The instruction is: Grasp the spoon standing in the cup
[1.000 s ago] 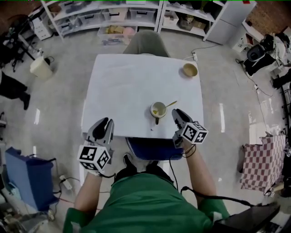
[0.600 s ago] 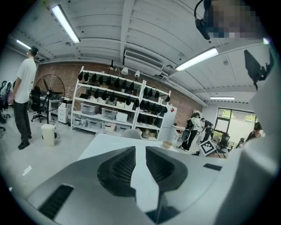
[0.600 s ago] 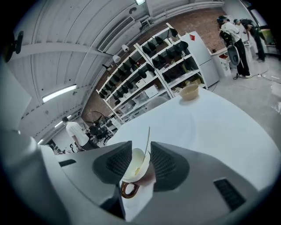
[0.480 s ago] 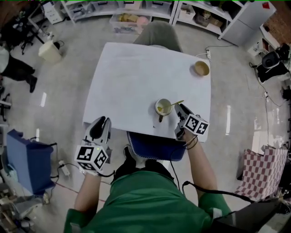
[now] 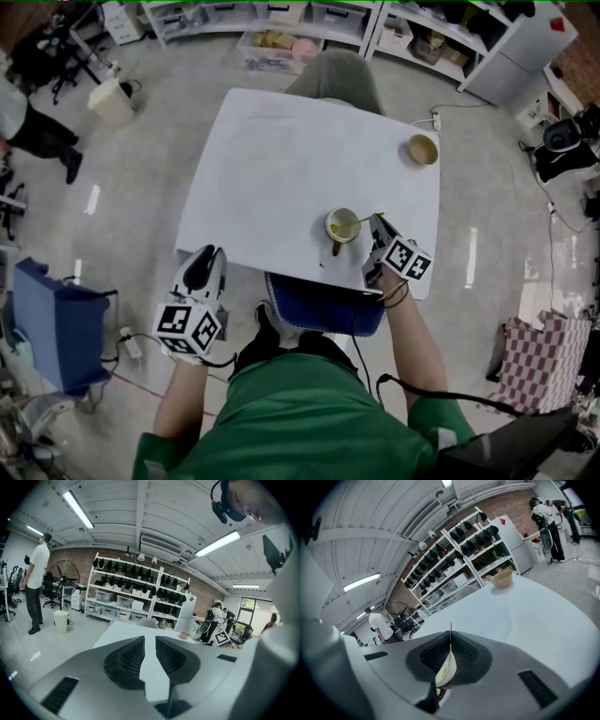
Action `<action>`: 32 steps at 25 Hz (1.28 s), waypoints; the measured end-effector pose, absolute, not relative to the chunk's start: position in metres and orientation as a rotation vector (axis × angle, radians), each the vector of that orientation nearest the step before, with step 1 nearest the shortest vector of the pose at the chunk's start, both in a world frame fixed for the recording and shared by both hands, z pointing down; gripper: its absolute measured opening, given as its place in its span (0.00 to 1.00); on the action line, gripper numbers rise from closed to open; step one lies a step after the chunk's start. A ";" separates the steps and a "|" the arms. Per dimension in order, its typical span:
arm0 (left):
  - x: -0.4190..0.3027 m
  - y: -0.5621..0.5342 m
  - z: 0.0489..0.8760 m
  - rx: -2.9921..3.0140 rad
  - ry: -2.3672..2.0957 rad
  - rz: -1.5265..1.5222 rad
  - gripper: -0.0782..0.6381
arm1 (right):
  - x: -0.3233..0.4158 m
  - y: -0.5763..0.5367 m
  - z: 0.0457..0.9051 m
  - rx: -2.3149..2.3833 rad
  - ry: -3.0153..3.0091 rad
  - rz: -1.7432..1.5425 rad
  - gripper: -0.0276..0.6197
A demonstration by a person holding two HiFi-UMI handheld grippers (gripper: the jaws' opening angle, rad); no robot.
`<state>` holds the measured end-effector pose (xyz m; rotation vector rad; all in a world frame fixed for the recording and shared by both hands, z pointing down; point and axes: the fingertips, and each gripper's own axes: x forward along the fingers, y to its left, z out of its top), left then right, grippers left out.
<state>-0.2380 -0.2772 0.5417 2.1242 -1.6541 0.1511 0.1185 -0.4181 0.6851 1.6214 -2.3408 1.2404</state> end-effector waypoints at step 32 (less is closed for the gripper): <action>-0.210 -0.281 0.526 2.293 -1.504 0.097 0.22 | 0.117 -0.369 0.589 1.742 -2.540 1.172 0.09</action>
